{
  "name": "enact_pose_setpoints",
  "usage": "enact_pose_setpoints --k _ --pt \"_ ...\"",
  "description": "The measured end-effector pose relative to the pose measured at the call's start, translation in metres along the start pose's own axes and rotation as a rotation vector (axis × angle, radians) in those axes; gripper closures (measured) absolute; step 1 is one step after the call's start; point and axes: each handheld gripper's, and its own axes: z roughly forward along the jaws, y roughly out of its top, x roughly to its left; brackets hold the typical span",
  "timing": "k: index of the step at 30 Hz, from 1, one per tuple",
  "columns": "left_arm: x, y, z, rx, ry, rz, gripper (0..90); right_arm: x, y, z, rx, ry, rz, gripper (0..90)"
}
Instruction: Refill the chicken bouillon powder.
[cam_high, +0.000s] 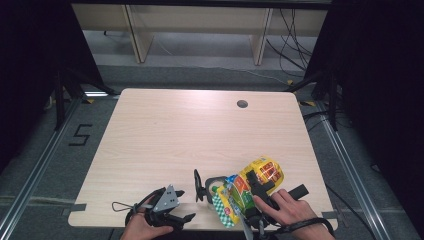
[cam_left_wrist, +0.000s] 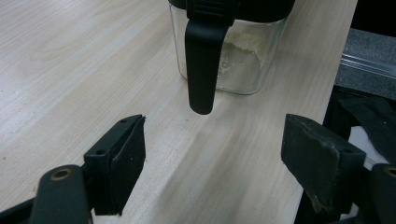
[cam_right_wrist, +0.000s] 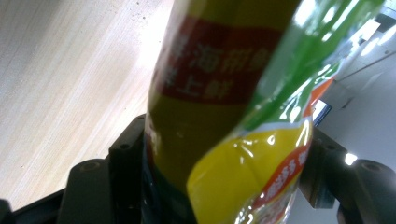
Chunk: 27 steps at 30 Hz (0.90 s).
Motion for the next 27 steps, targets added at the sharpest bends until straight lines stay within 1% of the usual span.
enact_pose_setpoints --k 2,6,7,10,12,13,14,16,17,18,19,20,22,23,24,25,26,27 --pt "0.0000 0.0000 0.0001 -0.001 -0.001 -0.001 21.8 -0.0004 0.0001 0.0003 -0.001 0.004 -0.008 32.7" --pt "0.0001 0.0000 -0.0001 0.001 -0.001 0.000 21.8 -0.0002 -0.0003 -0.0006 0.002 0.001 -0.002 32.7" --pt "0.0001 0.0001 -0.0002 0.001 -0.001 -0.001 21.8 -0.0015 -0.0007 -0.0008 0.005 -0.001 -0.024 32.7" --pt "0.0002 0.0001 -0.0001 0.002 -0.001 0.002 21.8 -0.0019 -0.0001 -0.0017 0.007 -0.007 -0.034 32.7" --pt "0.0002 0.0001 0.0000 0.002 0.000 0.004 21.8 -0.0046 0.0012 -0.0018 0.005 -0.020 -0.078 32.8" --pt "0.0000 0.0001 0.0000 0.001 0.000 0.002 21.8 -0.0053 0.0012 -0.0023 0.006 -0.018 -0.084 33.0" --pt "0.0005 0.0002 -0.0003 0.005 0.003 0.008 21.8 -0.0061 0.0010 -0.0034 0.007 0.001 -0.075 33.5" --pt "0.0005 0.0002 -0.0003 0.005 0.003 0.007 21.8 -0.0061 0.0000 -0.0053 0.017 -0.017 -0.070 33.9" --pt "0.0005 0.0002 -0.0003 0.005 0.003 0.007 21.8 -0.0072 -0.0001 -0.0053 0.012 -0.023 -0.085 33.9" --pt "0.0006 0.0002 -0.0003 0.006 0.002 0.009 21.8 -0.0077 0.0000 -0.0054 0.015 -0.008 -0.071 34.0" --pt "0.0006 0.0002 -0.0003 0.006 0.002 0.009 21.8 -0.0077 0.0000 -0.0054 0.015 -0.008 -0.071 34.0" --pt "0.0004 0.0003 -0.0002 0.005 0.002 0.010 21.8 -0.0053 0.0001 -0.0044 0.010 -0.024 -0.063 34.1" --pt "0.0005 0.0004 -0.0006 0.006 0.002 0.011 21.8 -0.0052 0.0021 -0.0042 0.000 -0.024 -0.063 34.1" --pt "0.0003 0.0005 -0.0010 0.009 0.006 0.009 21.8 -0.0051 0.0018 -0.0042 0.001 -0.027 -0.064 34.2" --pt "0.0006 0.0002 -0.0003 0.003 0.002 0.006 21.8 -0.0059 -0.0001 -0.0053 0.017 -0.021 -0.075 34.2" --pt "0.0001 0.0001 0.0000 -0.003 0.000 0.000 21.8 -0.0065 0.0000 -0.0056 0.006 -0.025 -0.058 34.1" --pt "0.0005 0.0002 -0.0002 0.002 0.002 0.005 21.8 -0.0092 -0.0024 -0.0059 0.012 -0.030 -0.096 34.2" --pt "0.0005 0.0002 -0.0002 0.004 0.002 0.007 21.8 -0.0079 -0.0024 -0.0068 0.012 -0.029 -0.061 34.2"
